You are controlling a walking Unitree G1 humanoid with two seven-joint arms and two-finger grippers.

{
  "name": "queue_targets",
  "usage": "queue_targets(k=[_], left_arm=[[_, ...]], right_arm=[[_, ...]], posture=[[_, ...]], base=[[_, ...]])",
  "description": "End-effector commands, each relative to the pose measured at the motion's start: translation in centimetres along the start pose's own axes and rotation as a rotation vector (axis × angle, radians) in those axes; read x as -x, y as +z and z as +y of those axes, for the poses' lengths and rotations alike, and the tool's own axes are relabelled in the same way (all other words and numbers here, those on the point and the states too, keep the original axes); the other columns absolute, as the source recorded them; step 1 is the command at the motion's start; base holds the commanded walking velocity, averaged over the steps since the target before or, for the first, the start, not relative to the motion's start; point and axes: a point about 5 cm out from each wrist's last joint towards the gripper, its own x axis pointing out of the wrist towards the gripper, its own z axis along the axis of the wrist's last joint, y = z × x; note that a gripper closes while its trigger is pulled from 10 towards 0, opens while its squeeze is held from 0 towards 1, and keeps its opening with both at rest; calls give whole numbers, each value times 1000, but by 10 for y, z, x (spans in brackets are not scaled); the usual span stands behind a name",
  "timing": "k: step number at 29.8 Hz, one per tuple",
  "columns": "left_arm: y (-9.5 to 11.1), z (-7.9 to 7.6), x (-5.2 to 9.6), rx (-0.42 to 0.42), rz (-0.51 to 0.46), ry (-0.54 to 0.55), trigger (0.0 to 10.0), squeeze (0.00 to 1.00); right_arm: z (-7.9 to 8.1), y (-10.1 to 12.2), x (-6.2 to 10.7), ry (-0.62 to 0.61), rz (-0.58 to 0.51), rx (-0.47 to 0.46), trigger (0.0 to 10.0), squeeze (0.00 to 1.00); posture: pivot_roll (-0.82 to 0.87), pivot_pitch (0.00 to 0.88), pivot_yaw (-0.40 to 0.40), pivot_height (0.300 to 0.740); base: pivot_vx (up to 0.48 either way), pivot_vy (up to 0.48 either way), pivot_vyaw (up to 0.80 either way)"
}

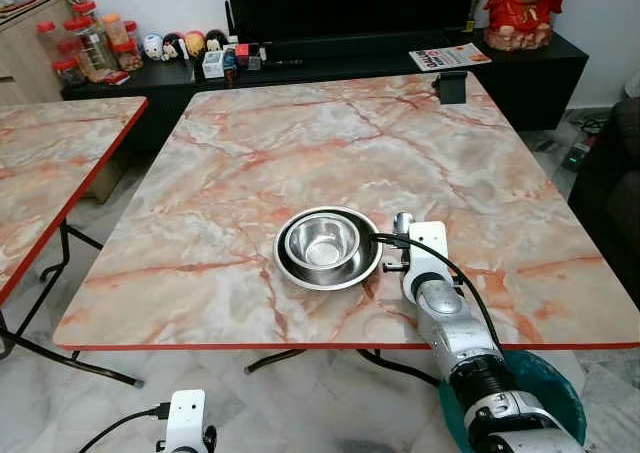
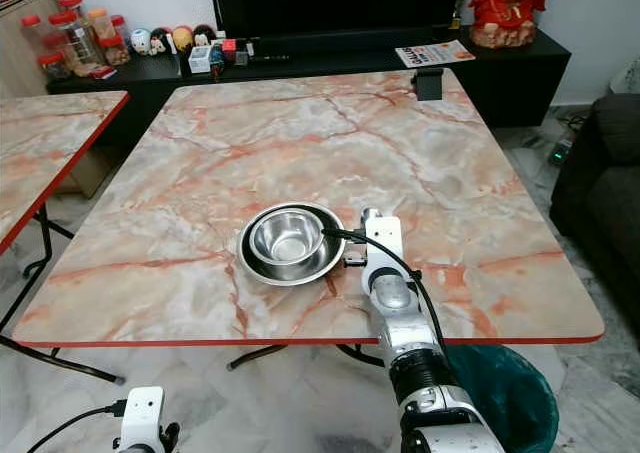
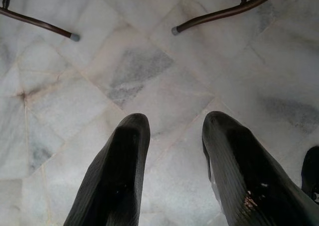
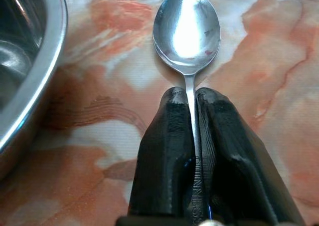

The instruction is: Setting the table

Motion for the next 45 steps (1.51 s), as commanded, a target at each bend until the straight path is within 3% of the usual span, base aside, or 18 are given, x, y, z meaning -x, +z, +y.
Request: queue_targets(k=[1, 2, 3, 6, 7, 8, 17, 18, 19, 21, 28, 32, 38, 45], left_arm=[[-5, 6, 1, 16, 20, 19, 10000, 0], [-5, 6, 1, 15, 21, 19, 10000, 0], [-6, 6, 1, 15, 21, 19, 10000, 0], [-6, 6, 1, 15, 21, 19, 10000, 0], [-6, 6, 1, 15, 21, 19, 10000, 0], [-6, 6, 1, 14, 21, 18, 10000, 0], [-5, 5, 1, 13, 20, 17, 10000, 0], [-5, 5, 1, 13, 20, 17, 10000, 0], [-5, 6, 1, 13, 19, 18, 10000, 0], [-5, 6, 1, 12, 19, 18, 10000, 0], [-3, 6, 1, 14, 6, 19, 10000, 0], [-2, 5, 1, 16, 1, 19, 10000, 0], [-5, 6, 2, 7, 1, 19, 10000, 0], [-13, 9, 4, 8, 25, 22, 10000, 0]], right_arm=[[4, 6, -2, 9, -15, -6, 10000, 0], [4, 6, -1, 10, -15, -7, 10000, 0], [4, 6, -2, 10, -15, -7, 10000, 533], [4, 6, -2, 9, -16, -7, 10000, 533], [4, 6, -2, 9, -16, -8, 10000, 973], [4, 6, -2, 8, -17, -8, 10000, 1000], [3, 8, -2, 0, -31, -5, 10000, 1000], [2, 11, -2, -6, -46, 10, 10000, 565], [0, 22, -1, -21, -128, 38, 10000, 0], [0, 26, 0, -24, -157, 43, 10000, 0], [-1, 56, 11, -44, -426, 3, 10000, 0], [-1, 60, 12, -38, -457, -5, 10000, 0], [5, 76, 26, -23, -643, -26, 10000, 0], [9, 77, 32, 5, -698, -50, 10000, 0]], posture=[[-14, 21, 92, 740], [-13, 22, 93, 740], [-14, 21, 93, 740], [-14, 21, 93, 740], [-14, 21, 93, 740], [-15, 22, 94, 740], [-12, 22, 93, 740], [-12, 22, 93, 740], [-13, 22, 94, 740], [-14, 22, 94, 740], [-14, 20, 95, 740], [-15, 20, 95, 740], [-17, 9, 98, 740], [-17, 0, 92, 740]], base=[[0, 0, 0], [0, 0, 0], [0, 0, 0], [0, 0, 0], [0, 0, 0], [0, 0, 0], [0, 0, 0], [0, 0, 0], [0, 0, 0], [0, 0, 0], [0, 0, 0], [0, 0, 0], [0, 0, 0], [0, 147, 0]])
